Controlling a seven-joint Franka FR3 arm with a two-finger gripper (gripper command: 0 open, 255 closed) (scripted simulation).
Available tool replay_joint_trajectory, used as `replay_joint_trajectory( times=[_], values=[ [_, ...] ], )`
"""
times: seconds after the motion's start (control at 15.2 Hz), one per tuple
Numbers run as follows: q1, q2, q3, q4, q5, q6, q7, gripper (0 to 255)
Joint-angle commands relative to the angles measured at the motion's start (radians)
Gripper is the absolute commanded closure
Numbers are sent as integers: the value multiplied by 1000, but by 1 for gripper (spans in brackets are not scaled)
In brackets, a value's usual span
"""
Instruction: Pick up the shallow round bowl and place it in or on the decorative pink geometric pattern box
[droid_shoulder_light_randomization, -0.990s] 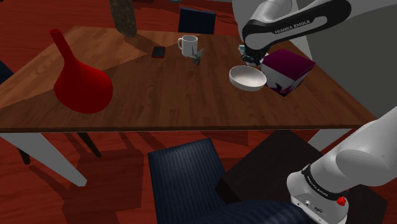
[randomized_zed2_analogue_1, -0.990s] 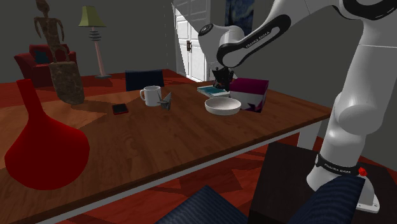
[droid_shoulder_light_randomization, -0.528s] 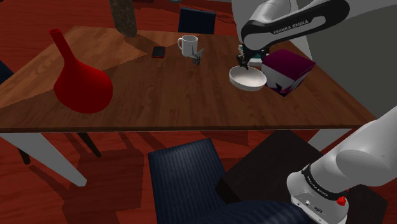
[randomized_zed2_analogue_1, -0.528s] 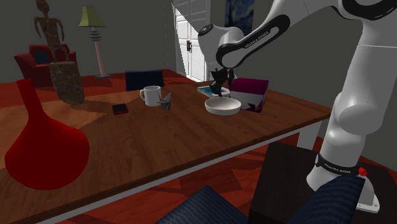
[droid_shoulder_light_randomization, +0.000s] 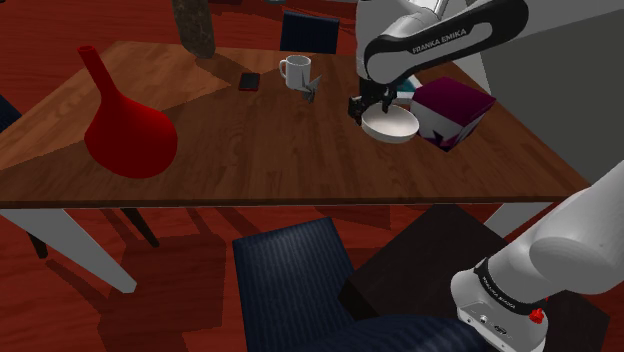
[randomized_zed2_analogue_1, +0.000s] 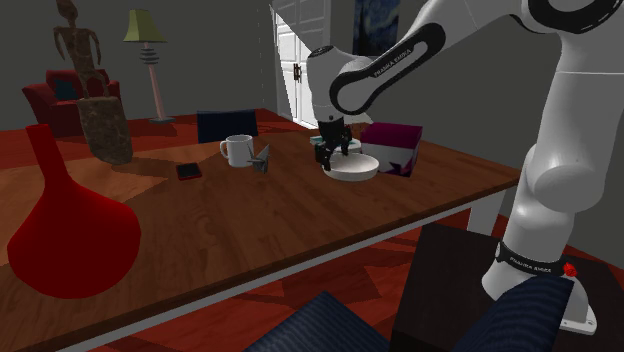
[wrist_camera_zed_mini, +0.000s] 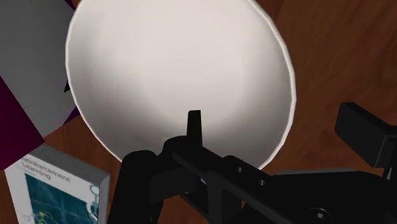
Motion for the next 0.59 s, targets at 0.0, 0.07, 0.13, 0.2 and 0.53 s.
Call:
replay_joint_trajectory(
  times=[0.0,0.07,0.13,0.2,0.53],
  values=[
    [5,8,6,-15,36,32,-29,0],
    [3,14,4,-22,33,45,-27,0],
    [1,20,2,-28,29,58,-25,0],
    [0,27,1,-34,26,70,-22,0],
    [-6,51,-6,-55,12,115,-14,0]
  ],
)
